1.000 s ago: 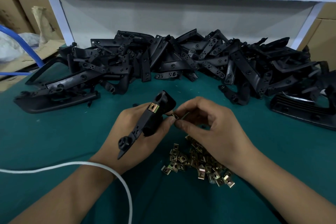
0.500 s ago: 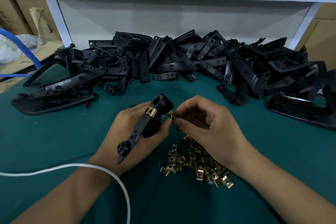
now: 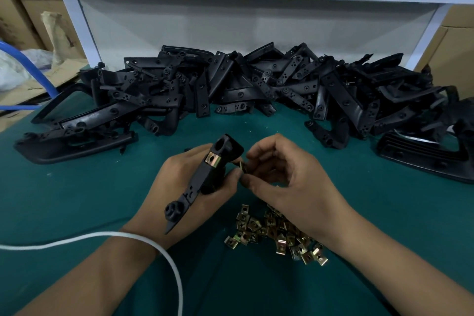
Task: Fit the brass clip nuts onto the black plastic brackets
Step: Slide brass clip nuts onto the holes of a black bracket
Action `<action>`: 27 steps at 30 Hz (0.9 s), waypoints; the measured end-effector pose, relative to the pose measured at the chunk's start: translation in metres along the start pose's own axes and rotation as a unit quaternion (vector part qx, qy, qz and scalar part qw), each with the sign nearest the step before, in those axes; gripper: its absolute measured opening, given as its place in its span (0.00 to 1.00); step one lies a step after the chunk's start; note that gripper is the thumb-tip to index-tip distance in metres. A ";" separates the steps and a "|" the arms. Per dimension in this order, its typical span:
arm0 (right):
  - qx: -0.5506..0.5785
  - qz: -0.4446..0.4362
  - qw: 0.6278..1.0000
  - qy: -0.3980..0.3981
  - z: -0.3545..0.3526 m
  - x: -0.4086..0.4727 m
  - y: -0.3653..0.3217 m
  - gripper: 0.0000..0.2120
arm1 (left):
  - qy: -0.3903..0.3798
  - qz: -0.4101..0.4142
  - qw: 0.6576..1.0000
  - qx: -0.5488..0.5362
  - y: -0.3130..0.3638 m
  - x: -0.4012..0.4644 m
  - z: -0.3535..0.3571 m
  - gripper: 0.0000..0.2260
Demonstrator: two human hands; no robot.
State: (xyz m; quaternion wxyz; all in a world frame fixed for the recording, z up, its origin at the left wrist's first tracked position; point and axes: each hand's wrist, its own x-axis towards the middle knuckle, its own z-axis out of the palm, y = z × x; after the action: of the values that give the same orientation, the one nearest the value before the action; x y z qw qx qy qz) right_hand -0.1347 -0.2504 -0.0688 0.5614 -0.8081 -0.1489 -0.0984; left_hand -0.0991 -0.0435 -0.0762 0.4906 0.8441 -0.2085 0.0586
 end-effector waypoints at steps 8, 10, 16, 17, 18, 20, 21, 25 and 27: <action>-0.019 0.032 0.999 -0.014 0.000 -0.003 -0.006 0.04 | 0.010 -0.077 0.997 -0.012 0.001 0.000 0.002 0.08; -0.025 0.030 0.999 -0.018 0.001 -0.003 -0.008 0.04 | -0.009 -0.074 0.997 -0.024 0.003 -0.002 -0.001 0.06; -0.031 0.021 0.999 -0.022 0.001 -0.004 -0.008 0.03 | 0.067 0.045 0.997 0.015 0.029 -0.004 -0.001 0.11; -0.030 0.022 0.999 -0.023 0.001 -0.004 -0.008 0.03 | 0.069 0.039 0.997 0.003 0.027 -0.004 -0.002 0.09; -0.028 0.021 0.999 -0.023 0.001 -0.004 -0.007 0.03 | 0.058 0.036 0.998 -0.001 0.026 -0.003 -0.004 0.08; -0.024 0.021 0.999 -0.022 0.001 -0.004 -0.007 0.03 | 0.049 0.046 0.998 0.000 0.026 -0.004 -0.004 0.08; -0.022 0.021 0.999 -0.022 0.001 -0.004 -0.008 0.03 | 0.053 0.051 0.997 0.015 0.024 -0.005 -0.004 0.08; -0.027 0.027 0.999 -0.019 -0.001 -0.005 -0.007 0.04 | 0.000 0.011 1.000 -0.007 0.018 -0.007 -0.002 0.10; -0.053 0.022 0.998 -0.015 -0.002 -0.005 -0.007 0.05 | -0.010 0.063 0.997 0.049 0.018 -0.006 -0.006 0.08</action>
State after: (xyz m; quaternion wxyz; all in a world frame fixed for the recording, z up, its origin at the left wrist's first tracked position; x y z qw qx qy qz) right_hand -0.1416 -0.2506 -0.0632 0.5176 -0.8411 -0.1340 -0.0821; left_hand -0.1109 -0.0441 -0.0605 0.4418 0.8528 -0.2631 0.0906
